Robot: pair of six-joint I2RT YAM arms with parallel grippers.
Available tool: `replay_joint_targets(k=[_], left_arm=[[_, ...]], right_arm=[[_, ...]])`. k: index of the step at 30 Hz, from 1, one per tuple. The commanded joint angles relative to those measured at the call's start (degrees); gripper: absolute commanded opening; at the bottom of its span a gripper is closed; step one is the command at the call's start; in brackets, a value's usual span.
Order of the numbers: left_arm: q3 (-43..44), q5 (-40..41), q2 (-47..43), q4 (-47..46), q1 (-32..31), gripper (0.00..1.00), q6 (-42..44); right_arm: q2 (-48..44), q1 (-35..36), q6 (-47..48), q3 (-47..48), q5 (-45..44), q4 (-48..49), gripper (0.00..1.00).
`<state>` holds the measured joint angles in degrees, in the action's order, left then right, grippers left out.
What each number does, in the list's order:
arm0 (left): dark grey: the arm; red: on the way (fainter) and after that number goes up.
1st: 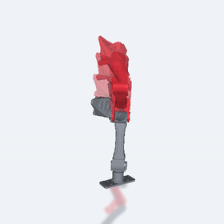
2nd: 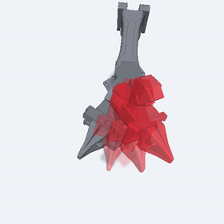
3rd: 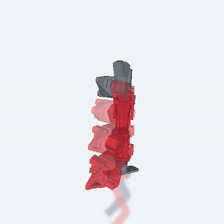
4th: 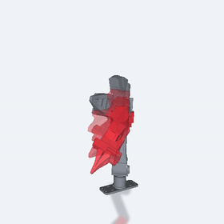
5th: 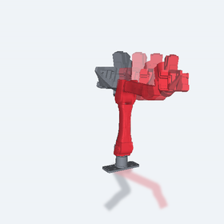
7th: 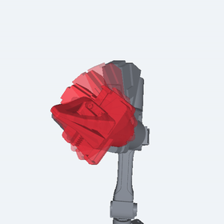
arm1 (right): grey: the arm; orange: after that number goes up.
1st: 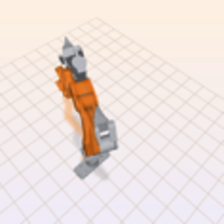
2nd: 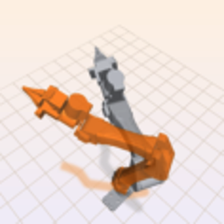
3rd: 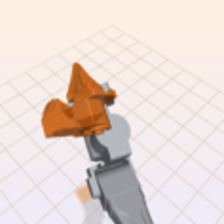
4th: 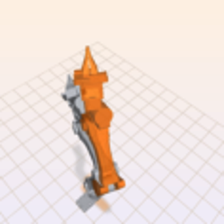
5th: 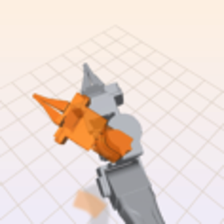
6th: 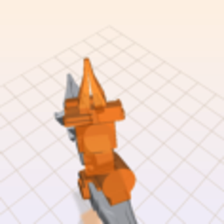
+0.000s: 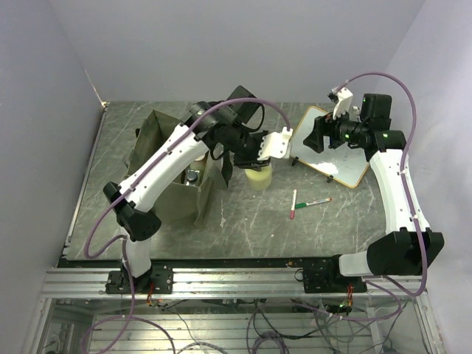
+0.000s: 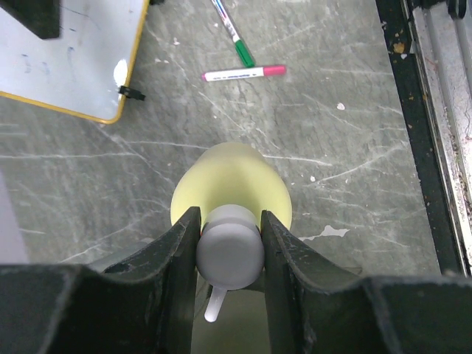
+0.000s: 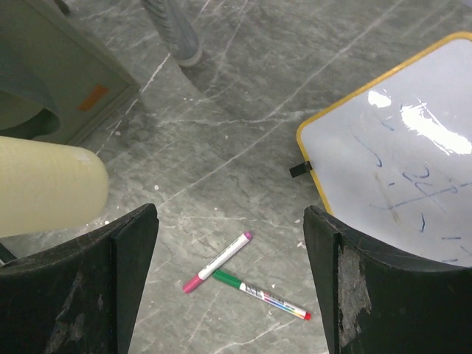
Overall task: Place the personal care products into the canvas bag
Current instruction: Place the care product in the canvas bag.
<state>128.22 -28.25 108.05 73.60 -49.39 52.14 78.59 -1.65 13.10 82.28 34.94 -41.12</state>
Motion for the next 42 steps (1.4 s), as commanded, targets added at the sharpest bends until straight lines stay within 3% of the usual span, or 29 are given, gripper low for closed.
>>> replay_joint_targets(k=[1,11,19,32,42], left_arm=[[5.20,-1.02,-7.19,-3.34,-0.31,0.07,-1.26],[11.73,0.91,-14.30,-4.67,1.52,0.07,-3.48],[10.35,-5.69,-21.91,-7.44,14.49,0.07,-8.64],[-6.05,-3.85,-34.57,-6.23,31.32,0.07,-10.61],[-21.18,-2.02,-38.96,-9.04,36.78,0.07,-12.07]], right_arm=[[1.38,1.52,4.06,3.50,-0.68,-3.11,0.80],[4.25,5.75,5.14,7.39,-4.09,-4.29,0.81],[7.15,10.13,4.80,13.32,-6.03,-4.87,0.82],[13.00,19.23,3.87,20.14,-7.93,-2.68,0.82],[13.91,22.98,4.18,19.94,-8.04,-1.69,0.82]])
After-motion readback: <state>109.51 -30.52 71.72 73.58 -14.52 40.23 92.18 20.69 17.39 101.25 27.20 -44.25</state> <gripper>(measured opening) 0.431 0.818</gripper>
